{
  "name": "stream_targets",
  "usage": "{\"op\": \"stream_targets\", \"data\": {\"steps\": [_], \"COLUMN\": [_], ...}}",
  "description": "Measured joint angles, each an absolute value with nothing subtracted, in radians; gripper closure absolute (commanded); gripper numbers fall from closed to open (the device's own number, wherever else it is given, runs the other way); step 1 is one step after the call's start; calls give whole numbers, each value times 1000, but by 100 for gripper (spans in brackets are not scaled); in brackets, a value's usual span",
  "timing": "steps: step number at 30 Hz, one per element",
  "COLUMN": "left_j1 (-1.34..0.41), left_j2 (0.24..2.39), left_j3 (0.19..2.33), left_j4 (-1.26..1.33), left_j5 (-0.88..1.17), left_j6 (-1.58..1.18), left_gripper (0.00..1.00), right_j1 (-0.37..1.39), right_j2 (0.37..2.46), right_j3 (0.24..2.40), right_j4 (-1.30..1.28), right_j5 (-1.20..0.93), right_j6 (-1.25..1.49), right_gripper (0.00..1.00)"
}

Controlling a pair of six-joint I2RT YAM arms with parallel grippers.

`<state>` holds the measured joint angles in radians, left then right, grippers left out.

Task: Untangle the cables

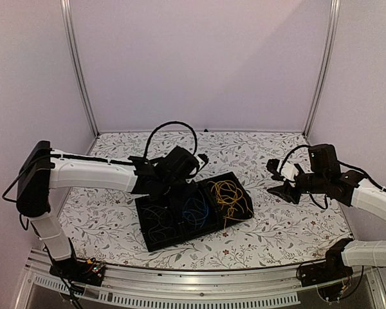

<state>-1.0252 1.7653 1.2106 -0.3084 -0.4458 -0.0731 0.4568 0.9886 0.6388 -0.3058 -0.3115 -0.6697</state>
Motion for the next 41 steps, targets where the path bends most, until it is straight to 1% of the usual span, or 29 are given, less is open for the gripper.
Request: {"op": "stream_targets", "data": {"steps": [6,12,13,15,18,23,25,26,27,30,32,34,35,36,37,41], "left_j1": [-1054,-1060,-1060,-1061,-1062,-1063,-1063,-1063,-1063,-1061,-1050,-1032,-1015,-992,-960,-857], "left_j2": [1828,1831,1831,1831,1825,1789,1755,1735,1707,1626,1542,1452,1406,1361,1311,1150], "left_j3": [1237,1210,1208,1207,1209,1211,1211,1211,1211,1203,1181,1163,1156,1150,1145,1102], "left_j4": [-283,-291,-298,-315,-344,-392,-409,-418,-429,-445,-450,-453,-452,-447,-441,-357], "left_j5": [-388,-348,-345,-340,-337,-353,-366,-373,-381,-401,-413,-425,-434,-448,-466,-558], "left_j6": [-91,-131,-136,-147,-163,-176,-176,-174,-175,-164,-160,-150,-145,-140,-133,-83], "left_gripper": [100,100,98,83,68,57,52,49,47,37,30,20,15,6,1,0], "right_j1": [457,457,457,457,457,456,451,449,444,436,419,387,376,363,353,339], "right_j2": [993,997,998,1002,1013,1018,1017,1017,1017,1015,1013,1008,1005,1003,1003,1008], "right_j3": [633,633,633,633,633,633,633,634,635,654,692,749,772,802,838,934], "right_j4": [-305,-305,-305,-304,-302,-290,-289,-289,-290,-298,-305,-304,-299,-287,-273,-201], "right_j5": [-311,-311,-311,-311,-310,-300,-297,-295,-292,-274,-261,-256,-245,-230,-203,-105], "right_j6": [-670,-670,-669,-669,-666,-657,-650,-648,-646,-637,-616,-574,-555,-521,-480,-340], "right_gripper": [51,51,51,49,45,43,40,36,30,3,1,1,1,1,1,1]}}
